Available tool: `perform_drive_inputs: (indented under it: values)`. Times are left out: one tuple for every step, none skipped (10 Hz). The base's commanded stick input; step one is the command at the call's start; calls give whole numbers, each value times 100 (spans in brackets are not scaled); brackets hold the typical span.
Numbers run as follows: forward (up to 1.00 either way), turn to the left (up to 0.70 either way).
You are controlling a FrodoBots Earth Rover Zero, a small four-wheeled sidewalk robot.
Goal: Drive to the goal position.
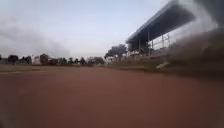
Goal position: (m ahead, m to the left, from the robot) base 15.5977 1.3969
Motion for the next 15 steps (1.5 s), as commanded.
perform_drive_inputs:
  values:
    - [70,-33]
    - [70,-9]
    - [70,0]
    - [70,0]
    - [70,0]
    - [70,0]
    - [70,0]
    - [70,0]
    - [70,0]
    - [70,0]
    - [70,0]
    - [70,0]
    - [70,0]
    - [70,0]
    - [70,0]
